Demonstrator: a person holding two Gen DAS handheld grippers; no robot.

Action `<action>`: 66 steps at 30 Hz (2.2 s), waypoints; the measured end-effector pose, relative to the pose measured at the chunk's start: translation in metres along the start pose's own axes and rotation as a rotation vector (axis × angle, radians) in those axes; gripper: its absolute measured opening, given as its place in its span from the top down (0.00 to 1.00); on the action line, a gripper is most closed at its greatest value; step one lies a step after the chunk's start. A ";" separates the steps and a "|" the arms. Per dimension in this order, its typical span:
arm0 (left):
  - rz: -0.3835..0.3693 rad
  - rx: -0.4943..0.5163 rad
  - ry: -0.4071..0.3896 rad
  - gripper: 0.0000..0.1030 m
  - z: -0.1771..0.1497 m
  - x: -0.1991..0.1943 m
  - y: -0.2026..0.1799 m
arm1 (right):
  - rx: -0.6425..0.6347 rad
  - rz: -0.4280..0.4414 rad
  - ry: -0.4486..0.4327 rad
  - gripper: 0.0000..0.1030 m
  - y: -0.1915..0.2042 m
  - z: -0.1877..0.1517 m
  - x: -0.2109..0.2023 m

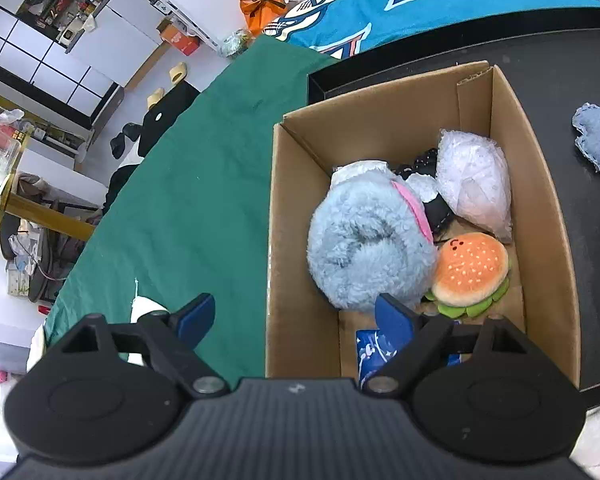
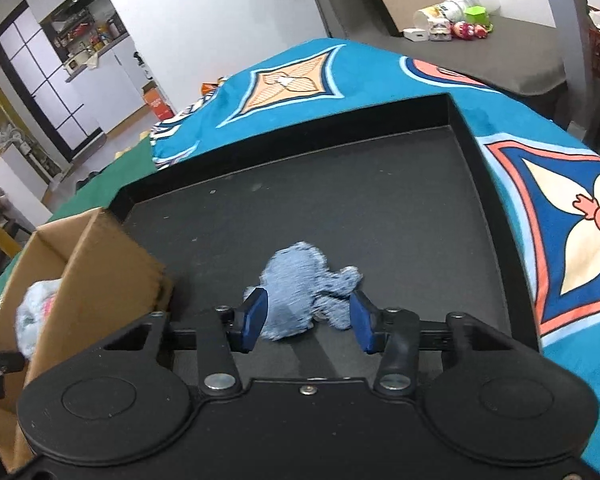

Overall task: Organize soft objects
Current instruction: 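Move the open right gripper over the blue denim plush on the tray, then lower the right gripper onto the denim plush and close on it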

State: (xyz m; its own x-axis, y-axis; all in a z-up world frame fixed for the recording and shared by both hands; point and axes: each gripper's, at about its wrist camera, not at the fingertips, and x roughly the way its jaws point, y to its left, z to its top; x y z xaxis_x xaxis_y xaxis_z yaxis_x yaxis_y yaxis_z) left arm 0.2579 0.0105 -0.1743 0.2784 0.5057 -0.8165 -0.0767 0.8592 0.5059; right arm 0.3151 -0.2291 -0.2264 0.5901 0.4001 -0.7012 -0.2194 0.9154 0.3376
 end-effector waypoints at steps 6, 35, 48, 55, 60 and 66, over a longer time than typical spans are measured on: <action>-0.003 0.007 0.001 0.16 0.000 0.001 -0.001 | -0.060 -0.048 0.001 0.86 -0.004 -0.002 0.008; -0.001 0.002 -0.019 0.16 -0.003 -0.007 0.002 | -0.346 -0.107 0.012 0.74 0.020 -0.011 0.009; -0.002 0.003 -0.019 0.16 -0.002 -0.007 -0.001 | -0.420 -0.157 0.022 0.99 0.021 -0.016 0.004; -0.011 -0.012 -0.040 0.16 -0.005 -0.013 0.004 | -0.332 -0.166 0.051 1.00 0.008 -0.019 -0.011; -0.016 -0.017 -0.050 0.16 -0.007 -0.015 0.008 | -0.250 -0.164 0.070 1.00 -0.001 -0.024 -0.029; -0.024 -0.025 -0.064 0.16 -0.009 -0.018 0.010 | -0.219 -0.228 0.085 0.97 -0.004 -0.032 -0.038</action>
State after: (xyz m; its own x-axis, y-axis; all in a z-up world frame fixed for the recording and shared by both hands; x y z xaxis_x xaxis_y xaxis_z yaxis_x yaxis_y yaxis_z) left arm 0.2441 0.0110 -0.1571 0.3406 0.4800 -0.8084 -0.0933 0.8729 0.4790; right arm 0.2688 -0.2470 -0.2208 0.5781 0.1774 -0.7964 -0.2565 0.9661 0.0290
